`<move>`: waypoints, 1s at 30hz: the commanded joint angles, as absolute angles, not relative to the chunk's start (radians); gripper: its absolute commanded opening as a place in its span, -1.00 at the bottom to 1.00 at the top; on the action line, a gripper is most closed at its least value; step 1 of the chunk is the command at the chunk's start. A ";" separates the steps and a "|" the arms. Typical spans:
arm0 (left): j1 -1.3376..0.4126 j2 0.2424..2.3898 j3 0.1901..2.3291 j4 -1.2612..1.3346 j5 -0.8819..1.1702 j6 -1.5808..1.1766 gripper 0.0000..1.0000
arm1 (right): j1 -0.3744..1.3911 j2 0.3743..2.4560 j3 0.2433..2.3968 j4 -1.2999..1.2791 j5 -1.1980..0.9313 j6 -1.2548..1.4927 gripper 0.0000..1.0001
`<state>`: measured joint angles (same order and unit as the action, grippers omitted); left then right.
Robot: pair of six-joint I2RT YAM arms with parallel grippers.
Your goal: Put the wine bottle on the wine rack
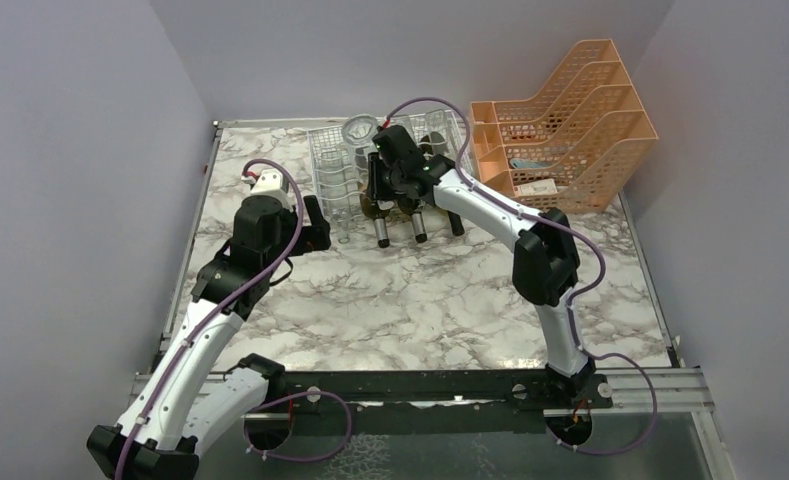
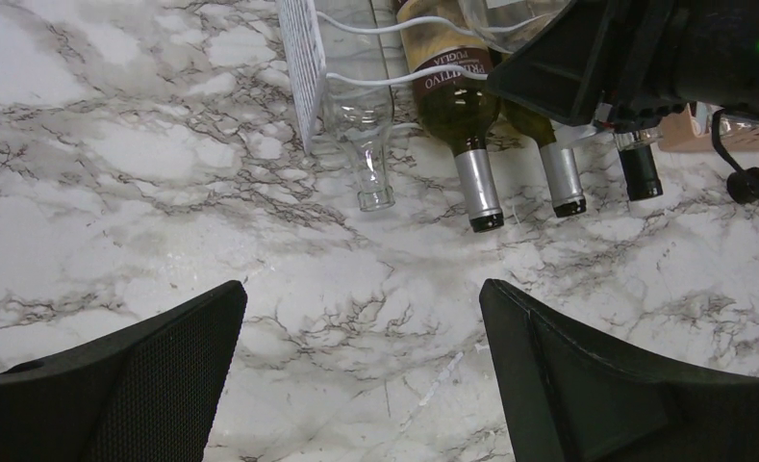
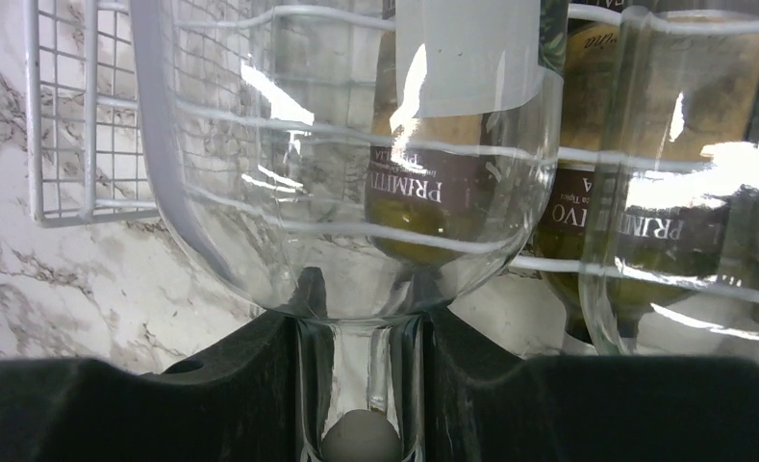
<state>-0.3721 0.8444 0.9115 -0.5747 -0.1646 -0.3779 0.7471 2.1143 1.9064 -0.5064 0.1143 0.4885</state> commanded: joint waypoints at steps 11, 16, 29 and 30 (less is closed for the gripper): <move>-0.366 0.815 0.907 -0.525 -0.155 -0.365 0.98 | 0.714 2.175 2.074 -0.409 0.137 0.554 -0.57; -0.365 0.816 0.908 -0.524 -0.148 -0.365 0.98 | 0.706 2.186 2.075 -0.409 0.123 0.575 -0.33; -0.365 0.808 0.922 -0.526 -0.144 -0.351 0.98 | 0.700 2.122 1.992 -0.373 0.109 0.569 0.34; -0.365 0.806 0.926 -0.524 -0.145 -0.349 0.98 | 0.701 2.106 1.975 -0.365 0.110 0.566 0.35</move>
<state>-0.3721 0.8211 0.9089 -0.5476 -0.1635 -0.3714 0.7116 2.1944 2.0018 -0.4599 0.0875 0.5751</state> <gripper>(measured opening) 0.987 0.664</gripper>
